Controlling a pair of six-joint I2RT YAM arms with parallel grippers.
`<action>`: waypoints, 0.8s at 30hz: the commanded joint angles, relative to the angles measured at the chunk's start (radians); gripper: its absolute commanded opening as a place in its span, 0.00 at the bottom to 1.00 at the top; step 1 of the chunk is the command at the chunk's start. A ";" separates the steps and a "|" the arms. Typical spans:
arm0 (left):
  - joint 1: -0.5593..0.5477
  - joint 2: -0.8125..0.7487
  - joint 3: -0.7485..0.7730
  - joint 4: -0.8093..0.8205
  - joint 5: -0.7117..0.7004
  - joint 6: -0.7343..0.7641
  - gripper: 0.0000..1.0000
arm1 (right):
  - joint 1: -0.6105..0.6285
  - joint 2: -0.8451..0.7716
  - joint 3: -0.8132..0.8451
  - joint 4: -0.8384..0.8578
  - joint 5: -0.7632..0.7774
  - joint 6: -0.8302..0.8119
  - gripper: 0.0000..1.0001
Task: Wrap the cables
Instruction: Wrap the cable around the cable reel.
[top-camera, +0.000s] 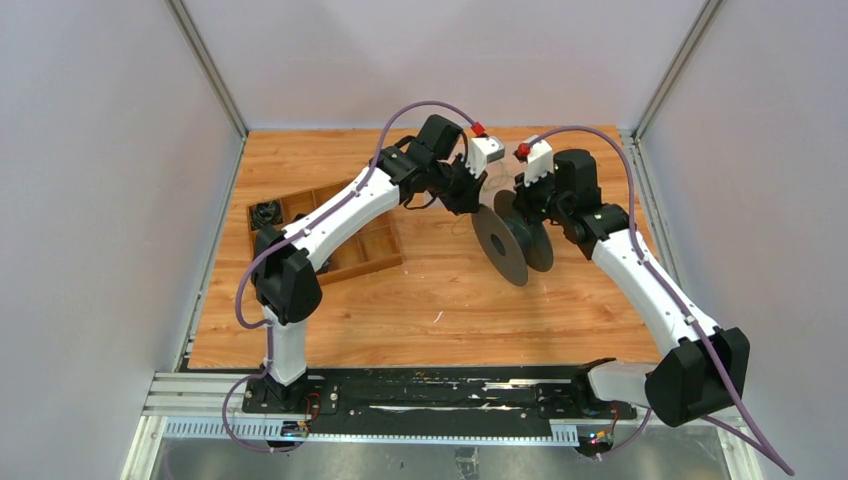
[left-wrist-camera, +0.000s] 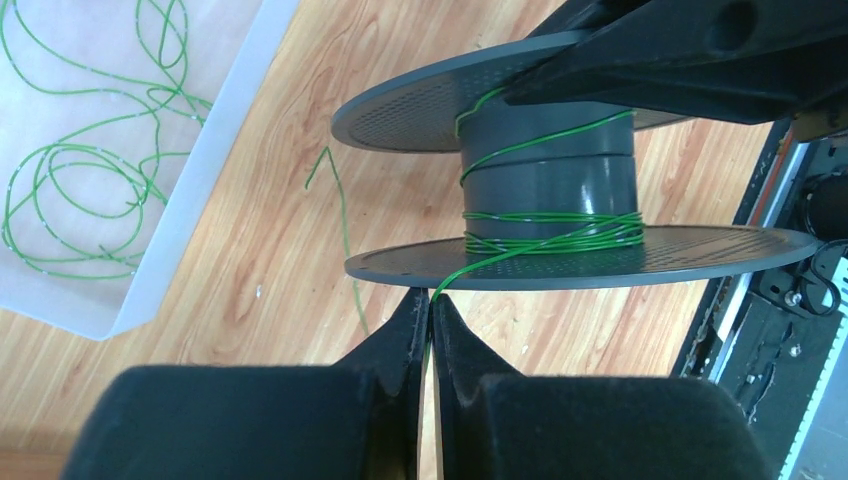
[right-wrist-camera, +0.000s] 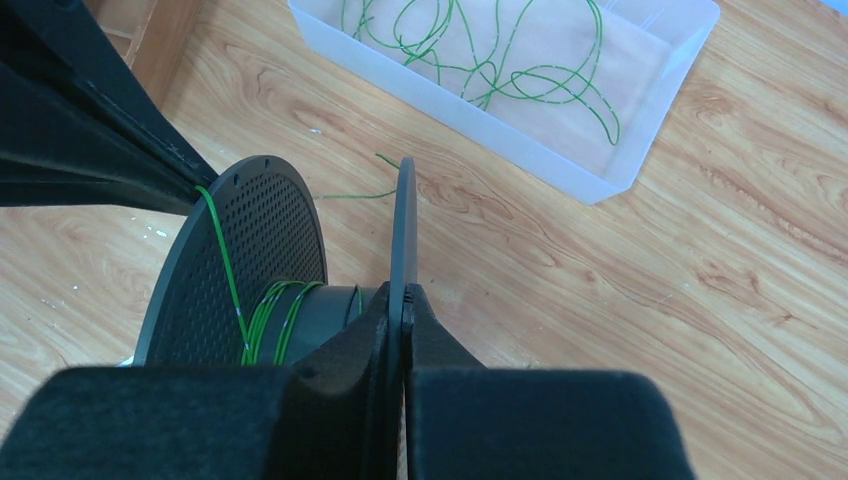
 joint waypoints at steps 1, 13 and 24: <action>0.022 -0.029 -0.049 0.021 -0.042 0.016 0.05 | -0.012 -0.056 0.011 0.042 -0.066 0.006 0.01; 0.084 -0.059 -0.142 0.077 -0.007 0.002 0.06 | -0.032 -0.071 0.021 0.034 -0.100 0.007 0.01; 0.110 -0.073 -0.229 0.138 0.018 -0.010 0.07 | -0.043 -0.074 0.051 0.017 -0.123 0.019 0.01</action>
